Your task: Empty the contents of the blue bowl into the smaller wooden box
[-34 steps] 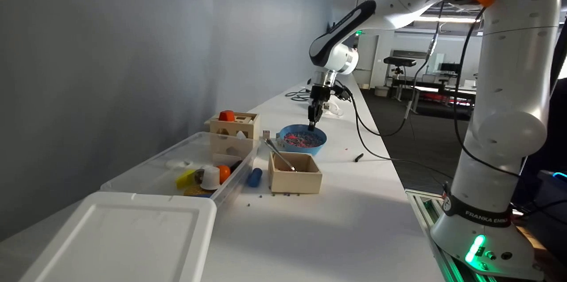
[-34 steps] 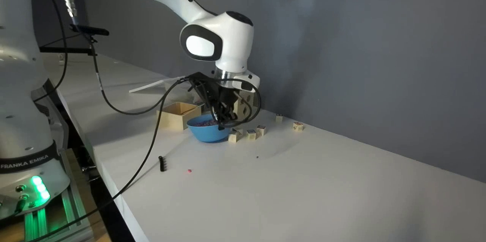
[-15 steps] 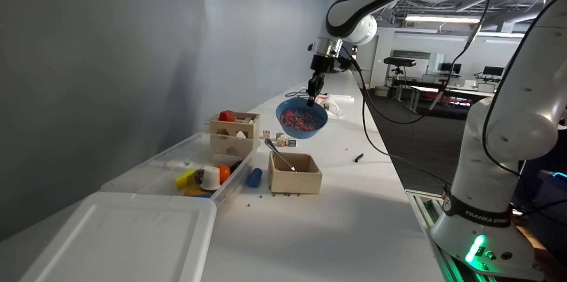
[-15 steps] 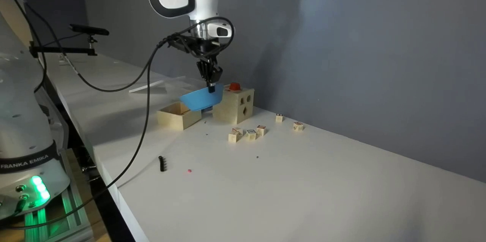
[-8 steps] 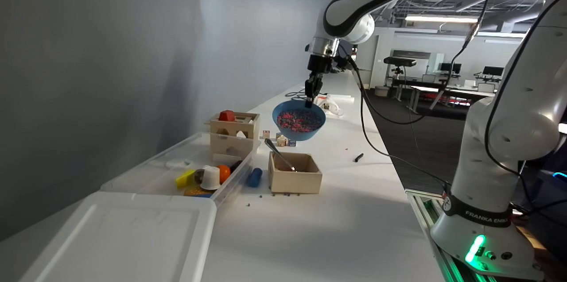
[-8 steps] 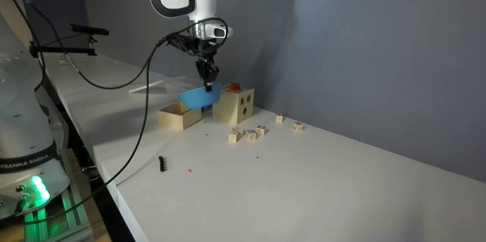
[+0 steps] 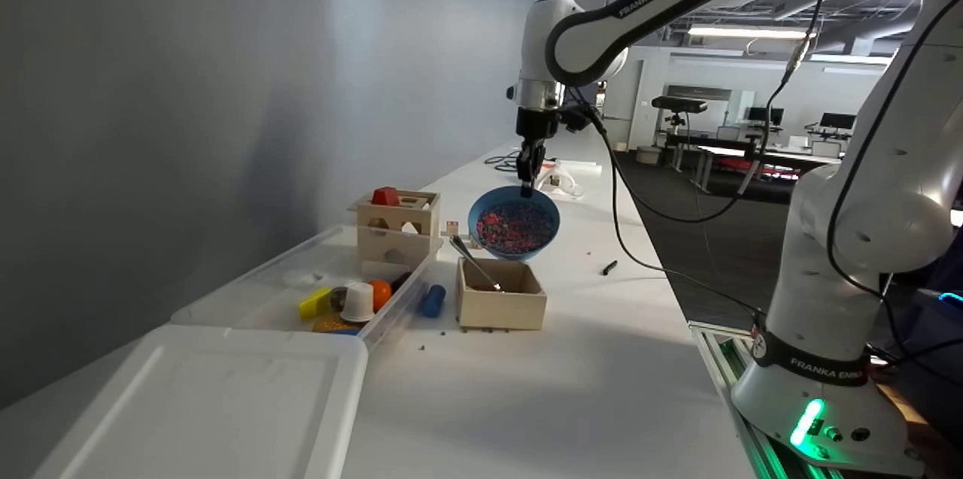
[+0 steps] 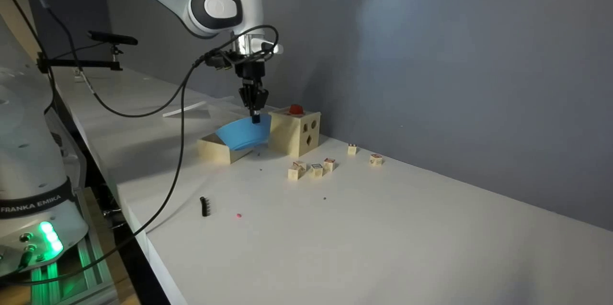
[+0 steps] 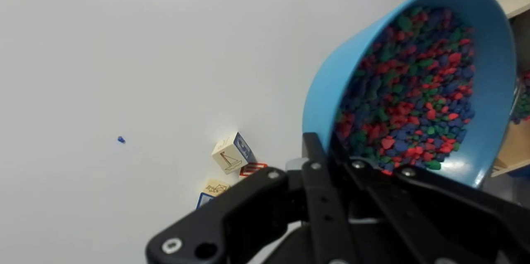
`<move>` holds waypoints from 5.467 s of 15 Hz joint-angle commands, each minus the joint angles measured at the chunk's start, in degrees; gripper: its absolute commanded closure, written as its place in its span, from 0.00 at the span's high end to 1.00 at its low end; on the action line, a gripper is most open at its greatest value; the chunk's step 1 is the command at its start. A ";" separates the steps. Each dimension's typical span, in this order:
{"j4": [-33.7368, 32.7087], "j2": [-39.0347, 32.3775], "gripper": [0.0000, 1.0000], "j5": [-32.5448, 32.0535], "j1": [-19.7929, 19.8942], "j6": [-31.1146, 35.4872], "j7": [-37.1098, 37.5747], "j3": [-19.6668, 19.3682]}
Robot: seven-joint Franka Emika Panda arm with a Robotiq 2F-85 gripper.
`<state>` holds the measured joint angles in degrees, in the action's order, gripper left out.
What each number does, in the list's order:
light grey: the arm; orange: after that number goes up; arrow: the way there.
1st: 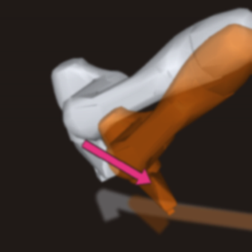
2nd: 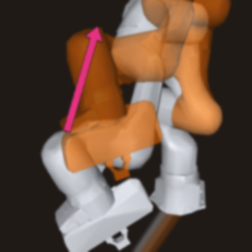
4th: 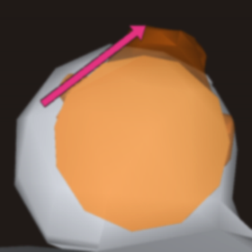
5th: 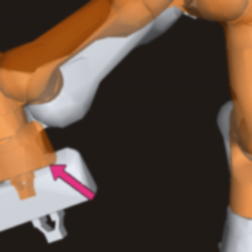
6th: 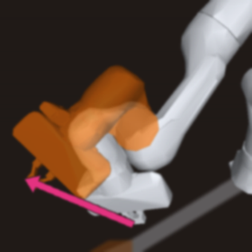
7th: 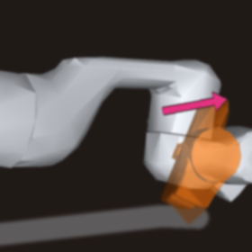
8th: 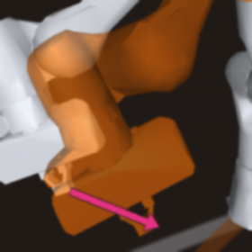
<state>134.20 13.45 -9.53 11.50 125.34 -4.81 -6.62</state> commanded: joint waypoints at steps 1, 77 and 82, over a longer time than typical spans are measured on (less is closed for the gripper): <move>-0.51 4.09 0.01 -7.93 -0.85 -2.44 6.66 2.77; -19.79 -7.10 0.01 -31.24 -15.83 -47.10 28.70 16.49; -23.89 -10.74 0.01 -33.91 -15.93 -48.29 28.01 15.75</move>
<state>114.74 5.94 -40.66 -3.74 79.71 23.48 9.63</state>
